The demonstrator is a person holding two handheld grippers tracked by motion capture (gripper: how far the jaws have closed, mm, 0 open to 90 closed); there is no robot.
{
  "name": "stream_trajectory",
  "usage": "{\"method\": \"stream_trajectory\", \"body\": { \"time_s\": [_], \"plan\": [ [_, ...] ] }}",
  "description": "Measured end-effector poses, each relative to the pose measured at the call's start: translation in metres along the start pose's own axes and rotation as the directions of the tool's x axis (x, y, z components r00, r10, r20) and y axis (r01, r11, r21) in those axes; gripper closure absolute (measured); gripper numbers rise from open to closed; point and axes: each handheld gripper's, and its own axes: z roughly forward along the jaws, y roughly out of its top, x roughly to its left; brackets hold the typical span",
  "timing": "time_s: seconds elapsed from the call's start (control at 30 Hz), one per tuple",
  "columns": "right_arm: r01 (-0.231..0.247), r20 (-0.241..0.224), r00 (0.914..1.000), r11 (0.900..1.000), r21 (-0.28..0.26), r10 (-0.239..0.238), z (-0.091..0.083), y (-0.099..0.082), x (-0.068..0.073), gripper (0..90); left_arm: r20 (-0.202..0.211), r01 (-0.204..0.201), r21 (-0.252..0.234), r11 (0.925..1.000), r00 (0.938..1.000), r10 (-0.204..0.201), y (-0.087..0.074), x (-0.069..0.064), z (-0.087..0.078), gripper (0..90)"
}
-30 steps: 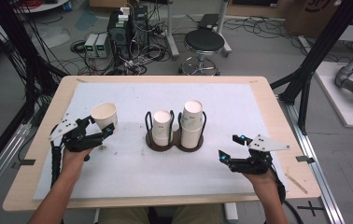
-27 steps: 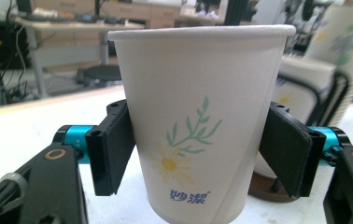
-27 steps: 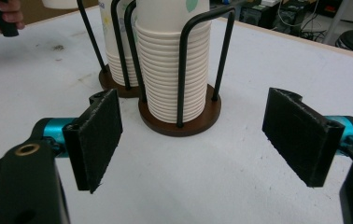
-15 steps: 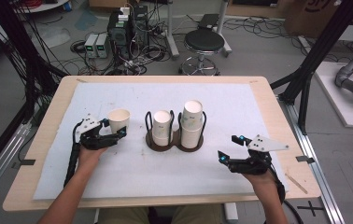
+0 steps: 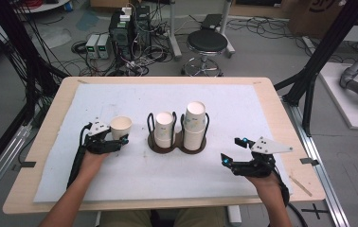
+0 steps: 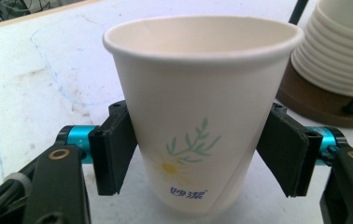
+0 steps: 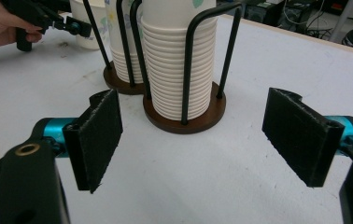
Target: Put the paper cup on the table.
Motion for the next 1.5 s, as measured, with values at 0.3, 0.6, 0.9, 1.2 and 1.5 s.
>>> {"method": "stream_trajectory", "body": {
  "time_s": [0.3, 0.6, 0.9, 1.2, 1.5],
  "plan": [
    [0.002, 0.000, 1.0000, 1.0000, 0.002, -0.002, -0.001, 0.000, 0.000, 20.6, -0.005, -0.006, 0.023, 0.9997, 1.0000, 0.006, -0.009, -0.001, -0.007, 31.0],
    [0.003, -0.002, 1.0000, 1.0000, -0.002, -0.003, -0.002, 0.000, 0.000, 20.6, 0.013, 0.028, -0.005, 0.9996, 0.9995, -0.028, -0.012, -0.002, -0.012, 18.9],
    [0.004, 0.000, 1.0000, 1.0000, -0.001, -0.004, -0.004, -0.001, -0.001, 20.6, 0.060, 0.075, -0.075, 0.9943, 0.9957, -0.071, -0.017, 0.003, -0.043, 17.6],
    [-0.021, 0.042, 0.9989, 0.9998, 0.003, 0.020, -0.007, -0.007, -0.005, 20.5, 0.101, 0.113, -0.265, 0.9577, 0.9909, -0.089, -0.021, 0.007, -0.089, 17.2],
    [-0.049, 0.061, 0.9970, 0.9987, 0.016, 0.048, -0.004, -0.016, -0.011, 20.5, 0.108, 0.148, -0.362, 0.9205, 0.9873, -0.116, -0.019, 0.009, -0.107, 17.1]
  ]
}}
